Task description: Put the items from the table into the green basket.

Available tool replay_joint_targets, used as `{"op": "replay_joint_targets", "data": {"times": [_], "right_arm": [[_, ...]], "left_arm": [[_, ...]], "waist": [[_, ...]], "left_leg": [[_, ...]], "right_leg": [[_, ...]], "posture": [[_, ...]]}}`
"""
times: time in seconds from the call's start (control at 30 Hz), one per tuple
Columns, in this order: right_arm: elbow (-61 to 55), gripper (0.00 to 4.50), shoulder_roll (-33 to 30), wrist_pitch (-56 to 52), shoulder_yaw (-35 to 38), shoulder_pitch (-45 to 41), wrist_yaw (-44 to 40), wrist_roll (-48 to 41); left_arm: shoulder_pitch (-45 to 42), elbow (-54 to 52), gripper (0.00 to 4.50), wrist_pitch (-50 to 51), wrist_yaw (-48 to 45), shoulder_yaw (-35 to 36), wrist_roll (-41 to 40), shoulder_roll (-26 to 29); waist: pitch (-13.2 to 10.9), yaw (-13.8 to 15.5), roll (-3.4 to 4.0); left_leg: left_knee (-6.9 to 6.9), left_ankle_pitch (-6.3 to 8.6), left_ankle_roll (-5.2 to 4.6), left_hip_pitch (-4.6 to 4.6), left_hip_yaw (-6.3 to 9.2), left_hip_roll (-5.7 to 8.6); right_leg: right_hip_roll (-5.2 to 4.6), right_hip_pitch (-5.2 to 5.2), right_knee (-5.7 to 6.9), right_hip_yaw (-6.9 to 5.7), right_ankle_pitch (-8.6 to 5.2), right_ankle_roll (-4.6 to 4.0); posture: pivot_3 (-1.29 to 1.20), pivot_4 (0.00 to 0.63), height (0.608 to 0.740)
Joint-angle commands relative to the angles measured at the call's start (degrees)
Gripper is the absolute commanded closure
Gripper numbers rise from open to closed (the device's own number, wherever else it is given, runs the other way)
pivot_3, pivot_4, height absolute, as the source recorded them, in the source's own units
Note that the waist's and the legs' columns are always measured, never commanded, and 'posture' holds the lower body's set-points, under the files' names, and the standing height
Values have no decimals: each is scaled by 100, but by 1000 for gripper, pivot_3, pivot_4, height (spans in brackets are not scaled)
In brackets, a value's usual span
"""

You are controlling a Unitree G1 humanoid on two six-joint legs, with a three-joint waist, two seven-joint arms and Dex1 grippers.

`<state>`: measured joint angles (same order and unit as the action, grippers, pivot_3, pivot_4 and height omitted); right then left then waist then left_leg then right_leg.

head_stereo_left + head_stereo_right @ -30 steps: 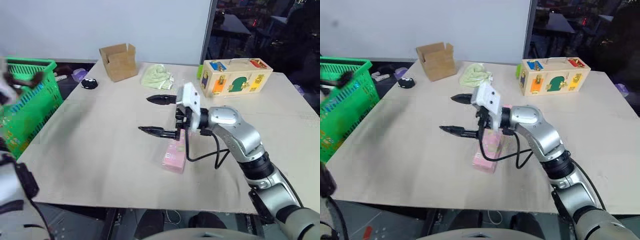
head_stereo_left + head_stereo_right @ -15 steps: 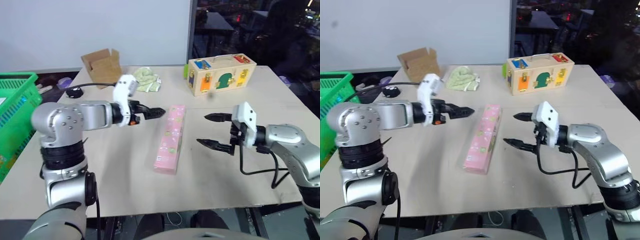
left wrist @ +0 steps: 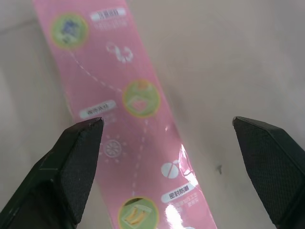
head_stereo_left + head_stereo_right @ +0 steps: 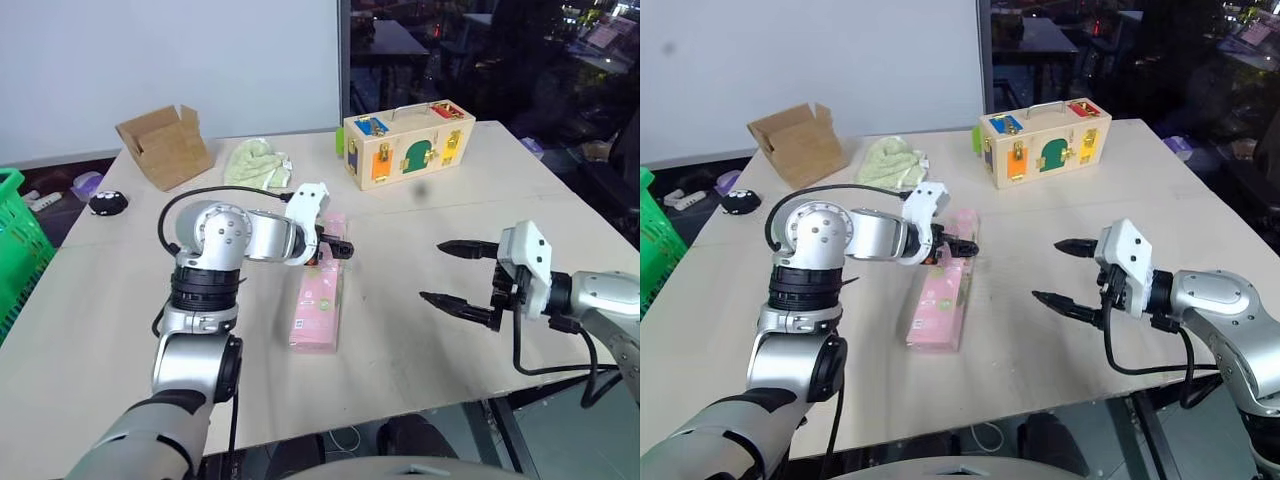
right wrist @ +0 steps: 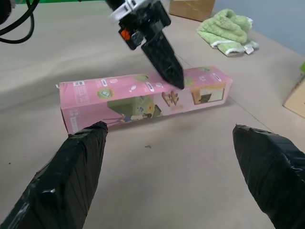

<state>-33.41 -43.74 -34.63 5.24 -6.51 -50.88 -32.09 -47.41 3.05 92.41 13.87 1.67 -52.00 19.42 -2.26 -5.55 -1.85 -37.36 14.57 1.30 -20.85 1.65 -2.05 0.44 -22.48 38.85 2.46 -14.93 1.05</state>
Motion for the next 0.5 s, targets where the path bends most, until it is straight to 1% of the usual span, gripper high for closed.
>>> {"op": "replay_joint_targets", "data": {"times": [0.03, 0.1, 0.17, 0.23, 0.37, 0.5], "right_arm": [[-327, 0, 0, 83, 180, 29, 73, -163], [-473, 0, -75, 110, 303, 174, -28, -274], [-591, 0, -155, 149, 384, 285, -142, -373], [-626, 0, -207, 169, 372, 301, -176, -407], [-537, 0, -322, 316, 199, 259, -242, -192], [-417, 0, -355, 371, 116, 113, -252, -112]], "left_arm": [[-230, 431, 46, 9, 171, -61, 70, -114], [-272, 627, 46, 9, 289, -49, 201, -169], [-275, 684, 46, 9, 366, -18, 161, -199], [-247, 737, 46, 9, 375, -67, 90, -218], [-82, 738, 46, 9, 478, -109, 209, -266], [-146, 413, 46, 9, 600, 11, 138, -70]], "waist": [[0, -11, 1], [0, -11, 4], [-1, -24, 5], [-2, -63, 6], [0, -174, 9], [-1, -281, 10]], "left_leg": [[0, 0, 0, 0, -1, 1], [0, 0, 0, 1, 0, 6], [1, 0, 0, 1, -1, 8], [1, 0, 0, 2, -5, 9], [1, 0, 0, 11, -1, 15], [1, 1, 1, 25, 20, 32]], "right_leg": [[0, 0, 0, -1, 0, 0], [2, 1, 0, -2, -1, 1], [1, 1, -3, -1, -1, 1], [0, 2, -2, 2, -1, 2], [-2, 11, -3, 4, -3, 5], [-6, 31, -9, 4, -4, 6]], "posture": [[-192, 19, 740], [-205, 24, 740], [-205, 24, 740], [-218, 26, 740], [-230, 25, 740], [-235, 24, 740]]}}
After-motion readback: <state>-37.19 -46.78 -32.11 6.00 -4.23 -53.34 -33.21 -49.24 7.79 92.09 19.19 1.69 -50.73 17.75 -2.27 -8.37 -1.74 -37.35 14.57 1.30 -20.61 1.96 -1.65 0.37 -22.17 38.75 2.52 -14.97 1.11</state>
